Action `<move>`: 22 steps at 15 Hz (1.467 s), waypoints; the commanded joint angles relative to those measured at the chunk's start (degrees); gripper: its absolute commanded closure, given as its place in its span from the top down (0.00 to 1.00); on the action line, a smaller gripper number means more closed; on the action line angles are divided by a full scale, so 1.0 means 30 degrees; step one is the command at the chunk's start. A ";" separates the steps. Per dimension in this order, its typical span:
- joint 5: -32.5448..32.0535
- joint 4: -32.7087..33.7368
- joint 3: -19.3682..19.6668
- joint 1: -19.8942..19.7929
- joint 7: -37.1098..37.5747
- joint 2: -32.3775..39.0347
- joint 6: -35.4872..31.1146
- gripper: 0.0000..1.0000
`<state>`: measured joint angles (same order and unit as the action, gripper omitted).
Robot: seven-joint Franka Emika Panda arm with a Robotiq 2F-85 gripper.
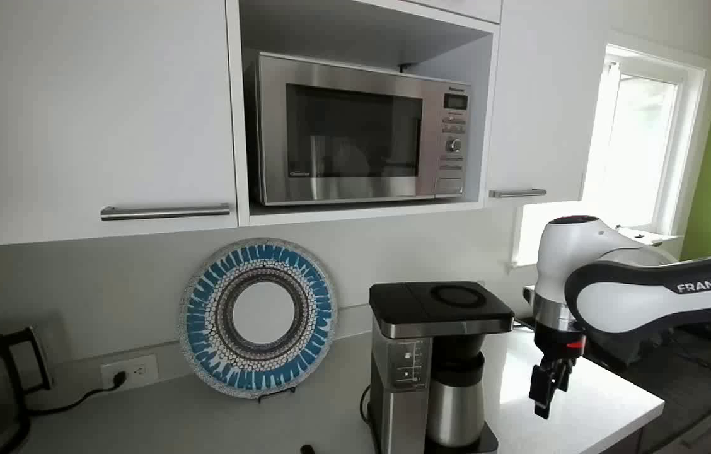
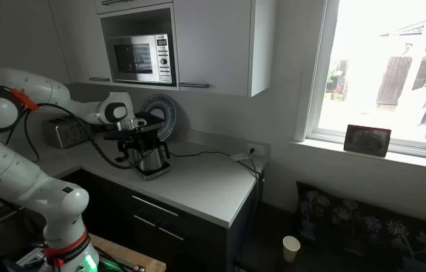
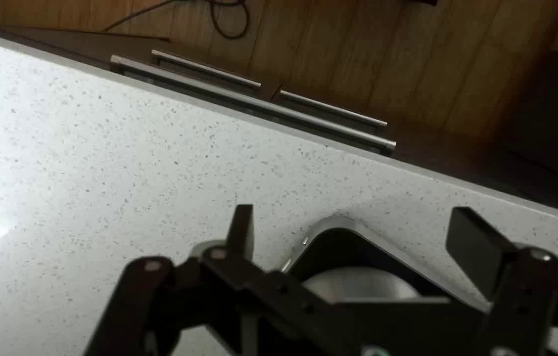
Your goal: Press a button on the base of the coffeemaker
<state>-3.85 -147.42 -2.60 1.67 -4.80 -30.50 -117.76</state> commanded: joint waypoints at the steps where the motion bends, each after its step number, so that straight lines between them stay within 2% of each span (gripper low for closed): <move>1: -0.0078 0.0032 0.0135 0.0152 0.0071 0.0011 0.0047 1.00; 6: -0.0109 0.0050 0.0010 0.0012 0.0613 0.0030 -0.0104 1.00; 8: -0.0092 0.0899 0.0303 -0.0711 0.1740 0.1491 0.0624 1.00; 10: -0.0997 0.0958 0.0412 -0.1602 0.2725 0.2223 0.0011 1.00; 13: -0.0950 0.1590 0.1317 -0.2446 0.2766 0.3869 0.0735 1.00; 15: -0.0296 0.1814 0.2023 -0.2904 0.3066 0.4937 0.0119 1.00; 18: 0.2157 0.2662 0.3210 -0.3022 0.2782 0.6883 -0.0080 1.00; 22: 0.5808 0.4169 0.3933 -0.3136 0.2995 0.9254 0.0223 1.00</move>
<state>6.95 -139.00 8.13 -7.48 2.99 -8.53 -117.75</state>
